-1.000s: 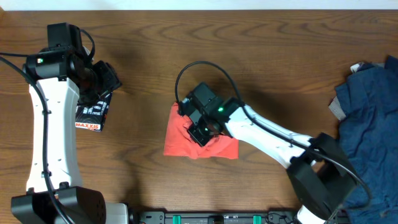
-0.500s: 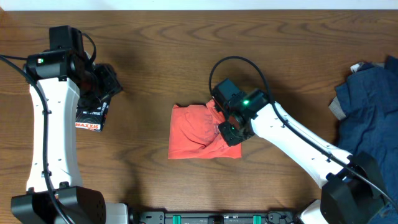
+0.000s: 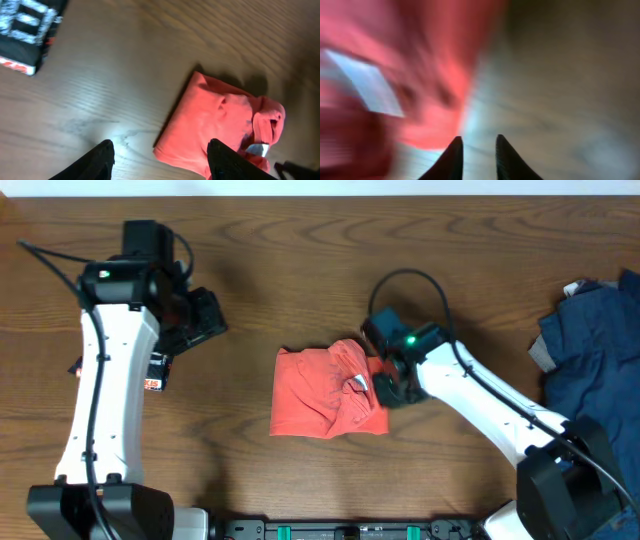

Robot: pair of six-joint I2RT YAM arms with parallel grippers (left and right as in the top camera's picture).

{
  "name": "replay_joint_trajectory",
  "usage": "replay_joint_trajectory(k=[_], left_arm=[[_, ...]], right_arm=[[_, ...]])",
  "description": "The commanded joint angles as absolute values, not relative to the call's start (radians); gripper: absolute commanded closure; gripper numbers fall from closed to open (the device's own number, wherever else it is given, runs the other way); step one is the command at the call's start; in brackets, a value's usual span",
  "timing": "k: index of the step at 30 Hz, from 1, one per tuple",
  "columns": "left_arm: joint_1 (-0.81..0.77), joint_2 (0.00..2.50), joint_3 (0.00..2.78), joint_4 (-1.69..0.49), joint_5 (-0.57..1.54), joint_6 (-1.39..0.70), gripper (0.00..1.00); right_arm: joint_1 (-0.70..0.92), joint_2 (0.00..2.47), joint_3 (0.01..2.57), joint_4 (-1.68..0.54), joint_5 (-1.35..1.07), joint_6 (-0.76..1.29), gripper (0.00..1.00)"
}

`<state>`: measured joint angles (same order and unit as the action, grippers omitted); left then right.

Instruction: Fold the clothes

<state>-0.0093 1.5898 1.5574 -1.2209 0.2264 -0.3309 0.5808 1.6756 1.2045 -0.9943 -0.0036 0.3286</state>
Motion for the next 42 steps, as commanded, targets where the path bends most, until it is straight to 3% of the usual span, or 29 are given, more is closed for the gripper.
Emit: replay_joint_trajectory(k=[1, 7, 15, 18, 22, 26, 33, 36, 39, 42], left_arm=[[-0.044, 1.625, 1.514, -1.198, 0.251, -0.307, 0.39], [-0.137, 1.701, 1.415, -1.061, 0.328, -0.302, 0.39], [-0.271, 1.860, 1.345, -0.921, 0.355, -0.261, 0.39], [-0.293, 1.918, 1.345, -0.926, 0.347, -0.262, 0.39], [-0.296, 1.972, 1.345, -0.971, 0.347, -0.263, 0.39], [-0.296, 1.981, 1.345, -1.079, 0.348, -0.263, 0.43], [-0.312, 1.972, 1.345, -1.218, 0.394, -0.345, 0.45], [-0.320, 1.967, 1.345, -1.176, 0.382, -0.383, 0.45], [-0.320, 1.967, 1.345, -1.138, 0.381, -0.399, 0.44], [-0.320, 1.967, 1.345, -1.116, 0.381, -0.398, 0.44]], right_arm=[[0.584, 1.610, 1.305, -0.936, -0.256, 0.199, 0.75], [0.617, 1.648, 1.289, -0.837, -0.347, 0.177, 0.73], [0.663, 1.750, 1.176, -0.907, -0.387, 0.130, 0.74], [0.652, 1.753, 1.097, -0.977, -0.234, 0.169, 0.83], [0.598, 1.752, 1.061, -1.059, 0.121, 0.390, 0.83], [0.532, 1.752, 1.066, -1.018, 0.229, 0.410, 0.82], [0.476, 1.737, 1.162, -0.962, 0.163, 0.372, 0.82], [0.488, 1.713, 1.236, -0.933, -0.015, 0.262, 0.80], [0.524, 1.701, 1.275, -0.873, -0.226, 0.116, 0.73], [0.572, 1.707, 1.272, -0.838, -0.234, 0.087, 0.62]])
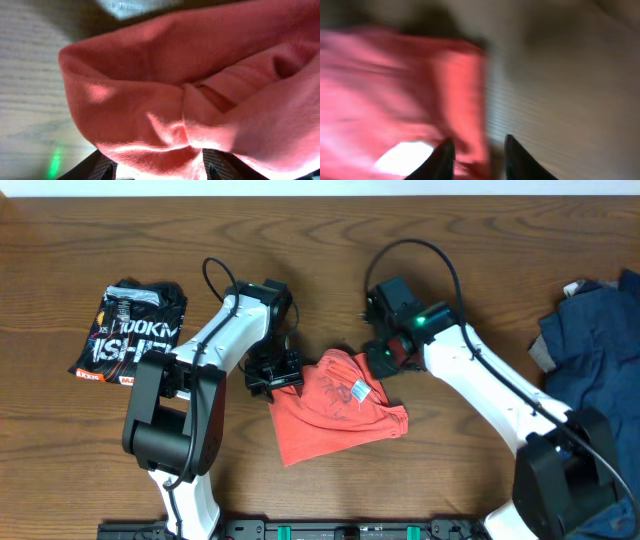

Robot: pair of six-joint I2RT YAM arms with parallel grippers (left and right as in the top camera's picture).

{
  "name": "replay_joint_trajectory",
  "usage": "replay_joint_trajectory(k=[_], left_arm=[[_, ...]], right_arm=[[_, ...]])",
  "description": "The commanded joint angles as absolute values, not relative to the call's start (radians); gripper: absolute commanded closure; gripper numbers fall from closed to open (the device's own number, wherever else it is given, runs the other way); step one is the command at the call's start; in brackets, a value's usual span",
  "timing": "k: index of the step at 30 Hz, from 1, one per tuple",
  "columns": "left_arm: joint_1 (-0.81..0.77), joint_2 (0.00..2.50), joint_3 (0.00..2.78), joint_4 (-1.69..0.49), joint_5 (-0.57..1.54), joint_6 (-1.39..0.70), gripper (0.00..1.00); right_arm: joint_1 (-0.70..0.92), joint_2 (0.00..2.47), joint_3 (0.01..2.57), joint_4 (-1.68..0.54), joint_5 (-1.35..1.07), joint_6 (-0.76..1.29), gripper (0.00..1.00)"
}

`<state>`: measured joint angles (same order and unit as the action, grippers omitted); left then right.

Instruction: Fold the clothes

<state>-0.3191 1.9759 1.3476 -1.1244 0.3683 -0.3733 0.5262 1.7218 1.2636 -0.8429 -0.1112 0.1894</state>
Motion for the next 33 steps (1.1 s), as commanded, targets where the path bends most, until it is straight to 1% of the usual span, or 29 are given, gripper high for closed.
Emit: replay_joint_trajectory(k=[1, 8, 10, 11, 13, 14, 16, 18, 19, 20, 21, 22, 23, 26, 28, 31, 33], left_arm=[[-0.320, 1.967, 1.345, -1.116, 0.377, -0.399, 0.44], [-0.320, 1.967, 1.345, -1.117, 0.365, -0.398, 0.44], [-0.320, 1.967, 1.345, -1.117, 0.365, -0.398, 0.44], [-0.320, 1.967, 1.345, -1.117, 0.365, -0.398, 0.44], [-0.320, 1.967, 1.345, -1.117, 0.366, -0.398, 0.44], [-0.320, 1.967, 1.345, -1.117, 0.365, -0.398, 0.44], [-0.320, 1.967, 1.345, -1.117, 0.365, -0.398, 0.44], [-0.320, 1.967, 1.345, -1.117, 0.365, -0.398, 0.44], [-0.320, 1.967, 1.345, -1.118, 0.365, -0.398, 0.44], [-0.320, 1.967, 1.344, -1.117, 0.365, -0.398, 0.44], [-0.320, 1.967, 1.344, -1.117, 0.365, -0.398, 0.44], [-0.320, 1.967, 1.344, -1.117, 0.365, -0.398, 0.44], [-0.320, 1.967, 1.344, -1.117, 0.365, -0.398, 0.44], [-0.320, 1.967, 1.344, -1.116, 0.365, -0.398, 0.44], [-0.320, 1.967, 1.344, -1.114, 0.365, -0.398, 0.44], [-0.320, 1.967, 1.344, -1.118, 0.365, -0.398, 0.44], [-0.320, 1.967, 1.344, -1.128, 0.365, -0.398, 0.45]], right_arm=[[0.585, 1.710, 1.267, -0.829, -0.220, 0.087, 0.62], [0.640, 1.773, 1.226, -0.711, -0.171, 0.089, 0.59], [0.642, 1.808, 1.226, -0.685, -0.134, 0.093, 0.56], [0.642, 1.822, 1.226, -0.676, -0.117, 0.094, 0.58], [0.636, 1.860, 1.226, -0.647, -0.043, 0.124, 0.66], [0.632, 1.879, 1.226, -0.631, 0.003, 0.154, 0.75], [0.611, 1.917, 1.226, -0.601, 0.131, 0.263, 0.99], [0.583, 1.927, 1.226, -0.605, 0.222, 0.390, 0.99], [0.561, 1.925, 1.227, -0.604, 0.236, 0.444, 0.98], [0.535, 1.917, 1.230, -0.597, 0.232, 0.472, 0.92], [0.519, 1.913, 1.232, -0.590, 0.227, 0.476, 0.83], [0.496, 1.905, 1.235, -0.586, 0.220, 0.475, 0.71], [0.476, 1.895, 1.238, -0.586, 0.220, 0.474, 0.63], [0.423, 1.863, 1.239, -0.599, 0.213, 0.458, 0.50], [0.402, 1.850, 1.239, -0.616, 0.189, 0.419, 0.50], [0.384, 1.831, 1.239, -0.698, 0.145, 0.391, 0.54], [0.385, 1.816, 1.239, -0.770, 0.105, 0.391, 0.55]])
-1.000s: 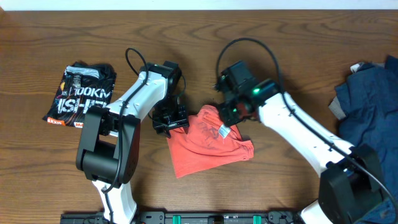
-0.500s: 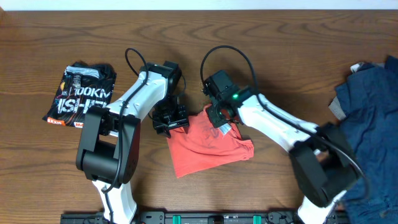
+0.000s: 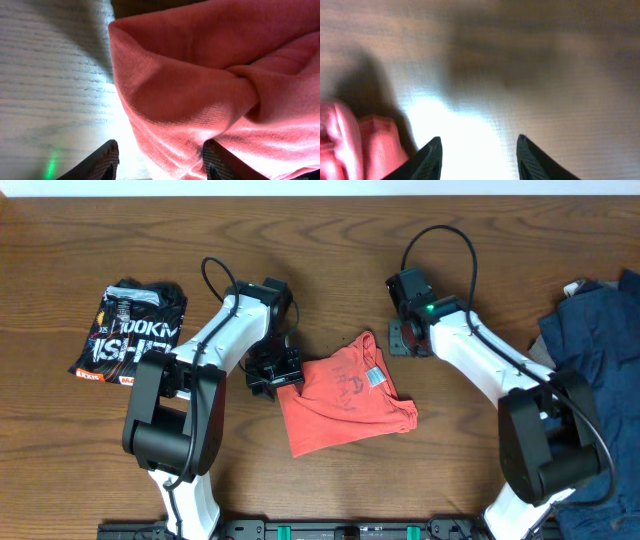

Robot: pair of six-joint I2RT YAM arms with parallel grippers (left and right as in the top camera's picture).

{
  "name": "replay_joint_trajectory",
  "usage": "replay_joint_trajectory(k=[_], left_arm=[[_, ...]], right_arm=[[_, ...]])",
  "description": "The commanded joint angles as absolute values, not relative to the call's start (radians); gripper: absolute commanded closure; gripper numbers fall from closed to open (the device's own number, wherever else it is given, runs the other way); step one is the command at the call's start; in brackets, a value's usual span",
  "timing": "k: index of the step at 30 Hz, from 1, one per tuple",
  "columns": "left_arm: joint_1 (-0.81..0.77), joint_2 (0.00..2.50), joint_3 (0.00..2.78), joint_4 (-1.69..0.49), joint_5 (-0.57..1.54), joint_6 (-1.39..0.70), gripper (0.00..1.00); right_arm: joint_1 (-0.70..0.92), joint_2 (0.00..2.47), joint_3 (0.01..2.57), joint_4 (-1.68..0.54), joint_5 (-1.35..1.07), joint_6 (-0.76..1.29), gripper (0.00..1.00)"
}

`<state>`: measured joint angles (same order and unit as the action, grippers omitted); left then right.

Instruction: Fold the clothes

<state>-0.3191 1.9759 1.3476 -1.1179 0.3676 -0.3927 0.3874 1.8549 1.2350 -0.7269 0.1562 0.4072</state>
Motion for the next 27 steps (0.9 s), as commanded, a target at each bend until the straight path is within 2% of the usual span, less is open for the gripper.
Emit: replay_joint_trajectory(k=[1, 8, 12, 16, 22, 27], left_arm=[[-0.320, 1.966, 1.345, -1.135, 0.365, -0.389, 0.45], [-0.263, 1.884, 1.489, -1.074, 0.327, -0.264, 0.44], [-0.252, 1.846, 1.513, -0.910, 0.294, -0.239, 0.36], [-0.260, 1.884, 1.504, -0.850, 0.295, -0.240, 0.36], [-0.307, 1.991, 1.467, -0.918, 0.329, -0.240, 0.36], [-0.358, 2.072, 1.404, -0.974, 0.328, -0.236, 0.36]], right_arm=[[0.387, 1.803, 1.239, -0.817, 0.067, 0.389, 0.55], [0.420, 1.735, 1.238, -1.070, -0.225, 0.295, 0.56], [0.461, 1.734, 1.228, -1.108, -0.311, 0.234, 0.54], [0.514, 1.736, 1.163, -1.050, -0.311, 0.264, 0.54], [0.550, 1.736, 1.022, -0.883, -0.297, 0.345, 0.55], [0.540, 1.736, 0.936, -0.742, -0.086, 0.441, 0.56]])
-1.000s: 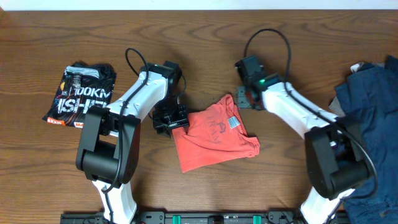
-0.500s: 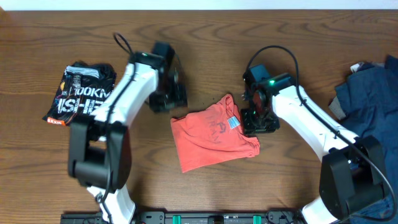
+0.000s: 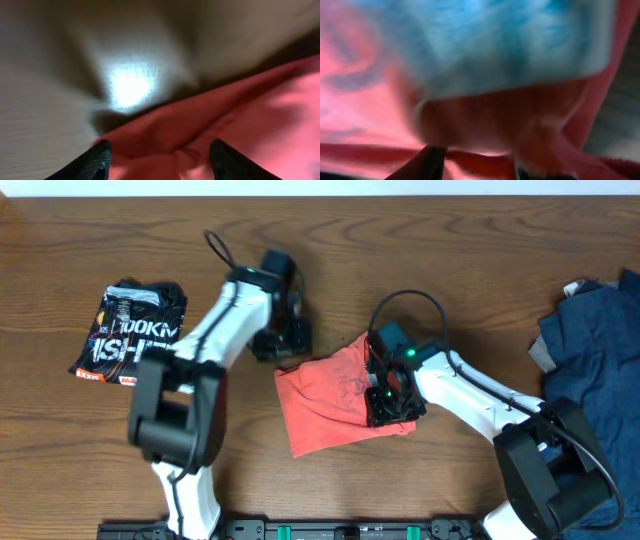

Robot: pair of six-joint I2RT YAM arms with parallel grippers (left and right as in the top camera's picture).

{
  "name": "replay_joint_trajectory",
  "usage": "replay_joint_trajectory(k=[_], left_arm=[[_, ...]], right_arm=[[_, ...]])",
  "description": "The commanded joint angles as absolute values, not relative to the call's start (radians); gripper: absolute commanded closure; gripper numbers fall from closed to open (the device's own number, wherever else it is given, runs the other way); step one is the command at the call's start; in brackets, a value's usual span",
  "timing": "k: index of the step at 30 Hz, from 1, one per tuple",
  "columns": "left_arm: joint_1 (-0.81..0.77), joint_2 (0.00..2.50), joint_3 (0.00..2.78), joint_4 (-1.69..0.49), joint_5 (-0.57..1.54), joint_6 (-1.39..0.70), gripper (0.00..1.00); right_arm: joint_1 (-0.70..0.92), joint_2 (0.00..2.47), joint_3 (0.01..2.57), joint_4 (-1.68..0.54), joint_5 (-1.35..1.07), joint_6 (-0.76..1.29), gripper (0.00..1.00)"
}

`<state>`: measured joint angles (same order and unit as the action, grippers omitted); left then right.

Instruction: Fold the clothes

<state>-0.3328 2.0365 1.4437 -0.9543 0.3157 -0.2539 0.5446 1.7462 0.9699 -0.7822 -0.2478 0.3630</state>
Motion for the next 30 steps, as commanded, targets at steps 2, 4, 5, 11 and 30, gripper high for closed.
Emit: replay_joint_trajectory(k=[2, 4, 5, 11, 30], left_arm=[[-0.372, 2.094, 1.365, -0.993, 0.328, -0.237, 0.40], [-0.377, 2.099, 1.319, -1.017, 0.328, -0.244, 0.45], [-0.376, 2.098, 1.295, -1.030, 0.328, -0.255, 0.46], [-0.351, 2.085, 1.254, -1.095, 0.328, -0.340, 0.45], [-0.254, 1.865, 1.254, -0.782, 0.537, -0.175, 0.02]], right_arm=[[0.530, 1.736, 0.926, -0.676, 0.039, 0.467, 0.56], [0.519, 1.736, 0.928, -0.597, 0.117, 0.464, 0.56], [0.509, 1.736, 0.929, -0.540, 0.138, 0.434, 0.57], [0.443, 1.736, 0.930, -0.238, 0.096, 0.265, 0.60], [0.435, 1.710, 0.942, -0.452, 0.157, 0.286, 0.43]])
